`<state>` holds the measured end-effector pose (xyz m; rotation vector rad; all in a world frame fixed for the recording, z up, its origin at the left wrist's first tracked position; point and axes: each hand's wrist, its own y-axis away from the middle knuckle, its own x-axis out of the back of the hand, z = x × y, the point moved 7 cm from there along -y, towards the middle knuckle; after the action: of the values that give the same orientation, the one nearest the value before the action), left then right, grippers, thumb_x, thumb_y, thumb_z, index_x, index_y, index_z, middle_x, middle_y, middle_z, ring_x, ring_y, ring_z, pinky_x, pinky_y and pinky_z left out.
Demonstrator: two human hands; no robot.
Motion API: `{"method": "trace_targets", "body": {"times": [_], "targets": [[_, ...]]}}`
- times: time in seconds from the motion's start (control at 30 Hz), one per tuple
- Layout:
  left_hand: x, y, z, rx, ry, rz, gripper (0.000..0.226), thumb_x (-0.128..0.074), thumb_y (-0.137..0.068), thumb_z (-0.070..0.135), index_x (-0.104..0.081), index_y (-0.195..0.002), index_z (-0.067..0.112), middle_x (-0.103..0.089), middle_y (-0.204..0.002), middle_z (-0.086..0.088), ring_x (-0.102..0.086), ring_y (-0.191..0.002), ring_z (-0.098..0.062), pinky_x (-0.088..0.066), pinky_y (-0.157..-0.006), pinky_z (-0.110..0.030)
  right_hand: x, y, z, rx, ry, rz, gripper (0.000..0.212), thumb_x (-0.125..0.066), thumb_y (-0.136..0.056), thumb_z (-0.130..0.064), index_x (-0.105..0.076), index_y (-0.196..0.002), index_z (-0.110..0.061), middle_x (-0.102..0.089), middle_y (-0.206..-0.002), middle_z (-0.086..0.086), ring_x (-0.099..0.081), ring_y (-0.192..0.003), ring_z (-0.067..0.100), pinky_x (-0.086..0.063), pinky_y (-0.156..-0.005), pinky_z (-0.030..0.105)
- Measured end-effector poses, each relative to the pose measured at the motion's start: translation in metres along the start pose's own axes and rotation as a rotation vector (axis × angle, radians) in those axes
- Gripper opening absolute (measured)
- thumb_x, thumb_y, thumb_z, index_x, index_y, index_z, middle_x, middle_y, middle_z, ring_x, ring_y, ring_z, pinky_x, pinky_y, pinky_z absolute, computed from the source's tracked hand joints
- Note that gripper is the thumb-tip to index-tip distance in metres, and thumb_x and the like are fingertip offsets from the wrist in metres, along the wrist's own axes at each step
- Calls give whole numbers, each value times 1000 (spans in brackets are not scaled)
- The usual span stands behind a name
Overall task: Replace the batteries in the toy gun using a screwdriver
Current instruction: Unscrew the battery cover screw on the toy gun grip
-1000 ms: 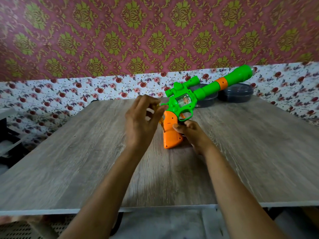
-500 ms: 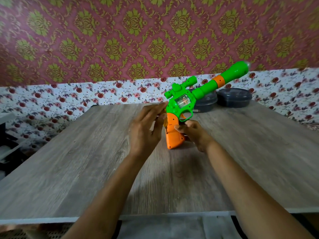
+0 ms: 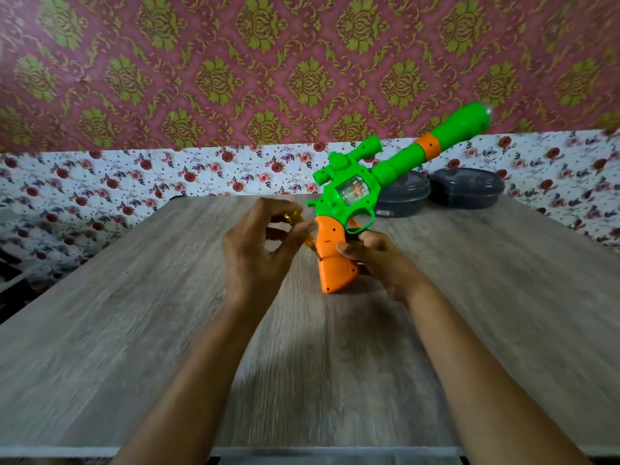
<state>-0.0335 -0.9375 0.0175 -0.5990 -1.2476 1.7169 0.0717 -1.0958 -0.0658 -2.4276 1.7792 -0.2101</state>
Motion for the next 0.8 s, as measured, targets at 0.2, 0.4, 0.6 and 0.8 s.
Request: {"method": "trace_targets", "body": {"times": [0.2, 0.4, 0.6, 0.8], "targets": [[3, 4, 6, -36, 31, -17, 19, -58, -83, 7, -59, -101, 12, -62, -111, 7, -65, -94, 2, -52, -74, -12, 0, 1, 0, -47, 48, 26, 24, -56, -90, -14, -58, -114, -15, -65, -98, -1, -61, -93, 14, -52, -70, 25], [5, 2, 5, -60, -6, 2, 28, -71, -79, 10, -60, -104, 16, -62, -85, 1, -60, -71, 0, -51, -62, -14, -5, 3, -7, 7, 2, -32, 52, -61, -76, -18, -52, -125, -5, -65, -99, 0, -65, -75, -7, -52, -63, 12], [5, 3, 3, -84, -62, 25, 18, -71, -79, 15, -65, -87, 0, -53, -88, -4, -55, -70, 4, -50, -58, -15, -3, 0, -3, 5, 13, -27, 40, -57, -89, -7, -50, -127, -2, -62, -108, 7, -65, -75, -6, -54, -66, 14], [-2, 7, 10, -77, 18, -109, 24, -52, -87, 15, -65, -103, 3, -65, -91, 1, -66, -71, -10, -56, -61, -30, 0, -1, 0, -27, 62, -15, 36, -52, -92, -11, -50, -129, -9, -61, -114, 6, -62, -90, 7, -54, -72, 18]]}}
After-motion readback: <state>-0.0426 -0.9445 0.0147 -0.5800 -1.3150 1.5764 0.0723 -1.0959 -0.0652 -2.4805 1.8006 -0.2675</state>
